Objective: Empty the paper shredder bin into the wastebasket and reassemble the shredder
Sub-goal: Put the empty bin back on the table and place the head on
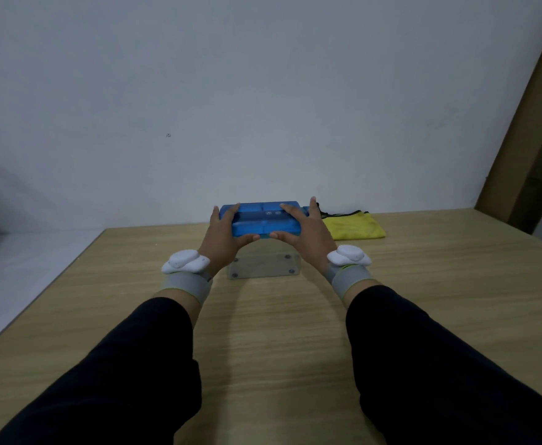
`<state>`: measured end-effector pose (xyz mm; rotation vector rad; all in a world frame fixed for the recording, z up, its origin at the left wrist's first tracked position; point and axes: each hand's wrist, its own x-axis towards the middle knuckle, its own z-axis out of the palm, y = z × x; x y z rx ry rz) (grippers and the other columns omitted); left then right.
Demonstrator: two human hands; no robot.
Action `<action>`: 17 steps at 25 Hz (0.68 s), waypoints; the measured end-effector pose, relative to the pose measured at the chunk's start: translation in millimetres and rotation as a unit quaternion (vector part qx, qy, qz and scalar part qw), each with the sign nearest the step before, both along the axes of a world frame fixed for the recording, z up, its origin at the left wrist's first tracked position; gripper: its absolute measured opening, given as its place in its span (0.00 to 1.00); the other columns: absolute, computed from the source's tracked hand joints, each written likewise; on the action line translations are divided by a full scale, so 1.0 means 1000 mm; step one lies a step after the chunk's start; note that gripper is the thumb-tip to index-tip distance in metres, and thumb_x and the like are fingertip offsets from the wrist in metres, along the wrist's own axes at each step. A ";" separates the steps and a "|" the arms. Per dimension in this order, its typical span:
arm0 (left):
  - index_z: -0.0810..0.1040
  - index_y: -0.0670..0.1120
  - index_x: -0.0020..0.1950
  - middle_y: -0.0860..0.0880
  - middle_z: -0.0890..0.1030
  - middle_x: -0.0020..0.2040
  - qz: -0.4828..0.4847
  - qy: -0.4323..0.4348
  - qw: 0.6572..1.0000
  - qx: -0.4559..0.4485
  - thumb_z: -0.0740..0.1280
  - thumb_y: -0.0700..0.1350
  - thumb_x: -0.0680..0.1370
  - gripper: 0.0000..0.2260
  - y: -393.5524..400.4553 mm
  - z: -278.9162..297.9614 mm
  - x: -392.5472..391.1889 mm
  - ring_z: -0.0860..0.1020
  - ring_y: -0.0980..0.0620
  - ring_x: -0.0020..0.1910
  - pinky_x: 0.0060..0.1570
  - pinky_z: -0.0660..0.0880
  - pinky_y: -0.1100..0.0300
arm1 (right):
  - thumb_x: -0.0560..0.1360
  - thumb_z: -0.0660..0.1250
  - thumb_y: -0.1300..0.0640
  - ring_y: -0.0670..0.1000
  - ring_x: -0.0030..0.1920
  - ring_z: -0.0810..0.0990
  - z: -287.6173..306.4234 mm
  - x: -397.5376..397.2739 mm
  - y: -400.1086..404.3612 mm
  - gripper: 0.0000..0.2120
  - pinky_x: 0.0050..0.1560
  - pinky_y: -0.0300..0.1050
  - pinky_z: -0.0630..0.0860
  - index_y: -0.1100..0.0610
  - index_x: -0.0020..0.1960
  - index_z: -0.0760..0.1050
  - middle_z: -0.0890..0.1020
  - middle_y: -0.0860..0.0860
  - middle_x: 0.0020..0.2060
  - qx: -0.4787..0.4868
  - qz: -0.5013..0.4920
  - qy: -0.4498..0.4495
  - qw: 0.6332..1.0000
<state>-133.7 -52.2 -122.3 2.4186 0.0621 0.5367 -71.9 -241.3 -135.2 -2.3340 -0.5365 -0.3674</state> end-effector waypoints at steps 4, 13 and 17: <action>0.55 0.50 0.77 0.43 0.60 0.73 -0.002 -0.019 0.999 -0.030 0.70 0.52 0.73 0.37 -0.003 -0.001 -0.002 0.65 0.45 0.69 0.59 0.71 0.57 | 0.69 0.71 0.38 0.59 0.76 0.56 -0.001 -0.004 0.002 0.34 0.69 0.46 0.64 0.42 0.72 0.65 0.53 0.60 0.77 0.048 0.009 0.016 0.999; 0.44 0.46 0.78 0.45 0.63 0.74 0.019 -0.023 0.989 -0.147 0.74 0.51 0.70 0.48 -0.003 -0.006 -0.001 0.67 0.46 0.70 0.52 0.69 0.66 | 0.73 0.71 0.47 0.56 0.73 0.64 0.002 -0.004 -0.011 0.29 0.69 0.56 0.66 0.48 0.72 0.67 0.67 0.59 0.72 0.103 0.060 0.037 0.992; 0.51 0.46 0.77 0.46 0.67 0.71 0.025 -0.025 0.990 -0.136 0.74 0.51 0.70 0.44 -0.002 -0.006 -0.002 0.71 0.46 0.66 0.41 0.72 0.74 | 0.75 0.69 0.49 0.55 0.75 0.60 0.003 -0.004 -0.015 0.27 0.71 0.56 0.65 0.47 0.73 0.66 0.65 0.58 0.73 0.093 0.071 0.039 0.992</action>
